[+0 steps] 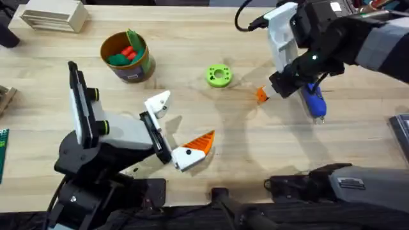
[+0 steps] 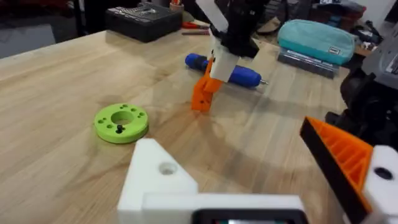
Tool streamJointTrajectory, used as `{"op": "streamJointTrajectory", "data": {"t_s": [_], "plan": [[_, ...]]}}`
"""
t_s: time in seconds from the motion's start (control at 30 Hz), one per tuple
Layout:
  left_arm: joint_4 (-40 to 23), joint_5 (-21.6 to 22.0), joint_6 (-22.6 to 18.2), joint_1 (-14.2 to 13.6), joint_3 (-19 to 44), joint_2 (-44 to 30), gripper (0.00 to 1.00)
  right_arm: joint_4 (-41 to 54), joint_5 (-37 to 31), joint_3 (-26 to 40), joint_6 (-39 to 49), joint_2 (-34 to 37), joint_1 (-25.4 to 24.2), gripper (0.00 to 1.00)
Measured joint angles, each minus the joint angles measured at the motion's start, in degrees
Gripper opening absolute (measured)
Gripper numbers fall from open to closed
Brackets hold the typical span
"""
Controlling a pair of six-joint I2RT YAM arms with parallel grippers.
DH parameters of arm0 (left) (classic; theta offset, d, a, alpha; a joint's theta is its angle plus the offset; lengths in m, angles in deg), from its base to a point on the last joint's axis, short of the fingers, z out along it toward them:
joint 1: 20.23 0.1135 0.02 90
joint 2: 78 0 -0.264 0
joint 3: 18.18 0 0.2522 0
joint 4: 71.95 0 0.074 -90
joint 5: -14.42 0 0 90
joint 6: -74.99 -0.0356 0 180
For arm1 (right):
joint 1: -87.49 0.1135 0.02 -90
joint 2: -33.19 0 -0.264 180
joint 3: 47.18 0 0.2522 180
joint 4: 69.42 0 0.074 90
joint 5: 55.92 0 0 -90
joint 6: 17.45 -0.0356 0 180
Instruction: Pick up the gripper from the table and insert it into the empty holder that is missing its gripper. Then pick up a screw, insert it into the mounting hole, and use the screwdriver to tighten it. Finally, clean up the table by picking up the vegetable and placing it into the bucket.
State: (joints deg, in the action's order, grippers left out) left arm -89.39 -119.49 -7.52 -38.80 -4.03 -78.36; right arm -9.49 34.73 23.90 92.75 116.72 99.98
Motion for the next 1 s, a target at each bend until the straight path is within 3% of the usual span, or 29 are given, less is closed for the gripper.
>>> {"op": "streamJointTrajectory", "data": {"t_s": [0.27,0.6,0.63,0.77,0.93,0.97,1.0], "plan": [[0.0,0.0,0.0,0.0,0.0,0.0,0.987,5.52,-0.44,3.84,0.0,-3.37,2.43,0.018],[0.0,-0.02,0.0,0.0,0.0,0.0,0.987,7.48,-0.34,11.21,-6.53,-25.55,3.22,0.018],[0.0,-0.02,0.0,0.0,0.0,0.0,0.987,6.84,2.61,10.43,-10.13,-31.12,2.98,0.018],[0.0,-0.02,-0.02,0.0,0.0,0.0,0.987,-0.63,11.97,3.21,-16.67,-35.96,2.93,0.017],[0.0,-0.02,-0.01,0.0,0.0,0.0,0.987,-18.16,26.58,-9.91,-29.25,-34.44,2.93,0.016],[0.0,-0.02,-0.02,0.0,0.0,0.0,0.987,-26.61,34.66,-15.24,-37.15,-31.1,2.93,0.016],[0.0,-0.02,-0.02,0.0,0.0,0.0,0.987,-28.23,37.04,-16.12,-39.22,-29.81,2.93,0.016]]}}
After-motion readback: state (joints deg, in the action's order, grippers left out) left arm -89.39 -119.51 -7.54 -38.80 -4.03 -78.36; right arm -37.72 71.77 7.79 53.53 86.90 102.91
